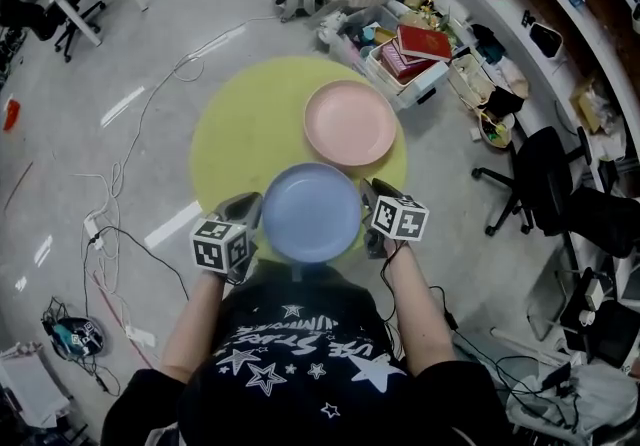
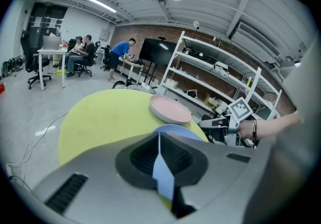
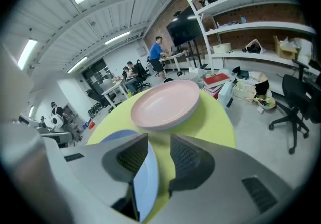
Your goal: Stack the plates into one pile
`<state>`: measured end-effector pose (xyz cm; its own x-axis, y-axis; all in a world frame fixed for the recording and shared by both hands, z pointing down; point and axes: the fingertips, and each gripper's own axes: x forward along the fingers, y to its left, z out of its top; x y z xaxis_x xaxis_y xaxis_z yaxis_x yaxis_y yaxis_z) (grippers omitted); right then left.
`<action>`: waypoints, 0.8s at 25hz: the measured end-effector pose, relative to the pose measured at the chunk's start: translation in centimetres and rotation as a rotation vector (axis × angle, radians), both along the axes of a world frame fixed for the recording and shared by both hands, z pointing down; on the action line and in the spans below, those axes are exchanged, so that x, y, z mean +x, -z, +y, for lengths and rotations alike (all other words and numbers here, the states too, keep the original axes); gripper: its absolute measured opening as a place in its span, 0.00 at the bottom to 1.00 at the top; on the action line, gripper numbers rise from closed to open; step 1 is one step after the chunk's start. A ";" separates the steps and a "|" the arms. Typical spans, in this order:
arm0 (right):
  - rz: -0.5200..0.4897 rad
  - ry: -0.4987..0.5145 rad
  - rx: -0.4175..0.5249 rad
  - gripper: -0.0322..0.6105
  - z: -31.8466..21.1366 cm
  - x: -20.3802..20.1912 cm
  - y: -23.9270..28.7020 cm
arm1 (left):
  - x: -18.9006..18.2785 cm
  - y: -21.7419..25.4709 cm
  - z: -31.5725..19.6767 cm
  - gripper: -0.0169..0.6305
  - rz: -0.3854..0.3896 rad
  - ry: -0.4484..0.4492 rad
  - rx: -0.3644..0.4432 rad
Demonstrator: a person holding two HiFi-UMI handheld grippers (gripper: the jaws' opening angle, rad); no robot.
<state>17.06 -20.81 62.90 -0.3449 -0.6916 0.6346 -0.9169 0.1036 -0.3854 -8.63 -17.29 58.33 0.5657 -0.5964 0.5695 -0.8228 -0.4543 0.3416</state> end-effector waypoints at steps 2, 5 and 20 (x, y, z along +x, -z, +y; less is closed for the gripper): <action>-0.014 0.034 -0.050 0.30 1.1 -1.1 -0.9 | -0.4 -0.1 0.2 0.06 0.004 -0.004 -0.001; -0.013 0.074 -0.124 0.34 2.6 -2.3 -2.3 | -1.0 -0.4 0.6 0.06 0.006 -0.014 -0.003; 0.056 0.110 -0.267 0.34 5.4 -3.9 -6.1 | -2.3 -1.3 2.3 0.06 0.007 -0.041 -0.029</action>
